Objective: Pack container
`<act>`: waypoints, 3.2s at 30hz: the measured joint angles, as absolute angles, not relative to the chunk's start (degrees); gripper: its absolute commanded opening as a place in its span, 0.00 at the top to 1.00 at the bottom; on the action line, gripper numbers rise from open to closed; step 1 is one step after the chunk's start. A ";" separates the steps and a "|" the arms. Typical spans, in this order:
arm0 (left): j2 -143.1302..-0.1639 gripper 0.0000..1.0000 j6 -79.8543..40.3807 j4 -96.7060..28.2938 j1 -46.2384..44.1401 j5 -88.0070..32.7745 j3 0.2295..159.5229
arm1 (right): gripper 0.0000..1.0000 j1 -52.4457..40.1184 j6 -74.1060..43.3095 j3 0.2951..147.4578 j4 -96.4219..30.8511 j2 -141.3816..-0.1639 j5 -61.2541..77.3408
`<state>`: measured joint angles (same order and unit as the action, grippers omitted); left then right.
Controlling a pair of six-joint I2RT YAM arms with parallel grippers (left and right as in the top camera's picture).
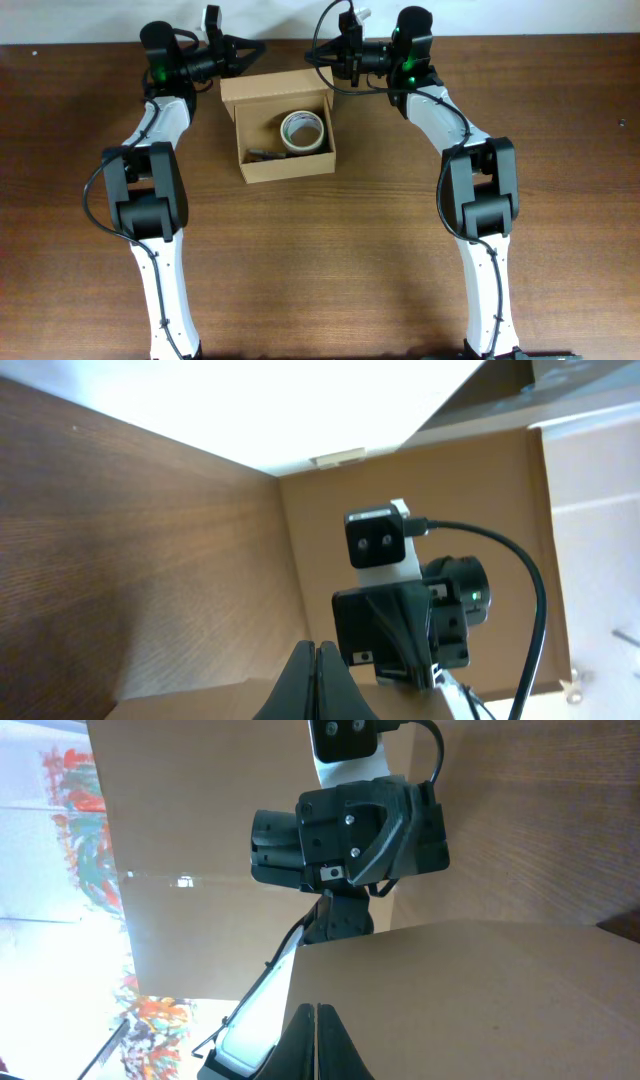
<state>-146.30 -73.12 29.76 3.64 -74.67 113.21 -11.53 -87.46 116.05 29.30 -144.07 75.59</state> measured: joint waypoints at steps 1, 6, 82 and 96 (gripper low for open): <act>-146.30 0.98 -72.90 28.67 3.66 -74.32 113.56 | 0.96 -11.53 -87.42 116.05 29.28 -144.07 75.57; -146.30 0.98 -68.95 18.76 3.64 -72.77 115.96 | 0.96 -11.51 -86.96 116.05 29.19 -144.07 75.31; -146.80 0.98 -11.90 -94.59 -9.26 -14.46 162.89 | 0.96 -11.38 -88.33 144.00 28.95 -144.66 70.43; -146.80 0.98 -11.75 -93.65 -9.26 -14.46 162.89 | 0.96 -8.43 -57.91 166.95 -6.72 -144.66 75.20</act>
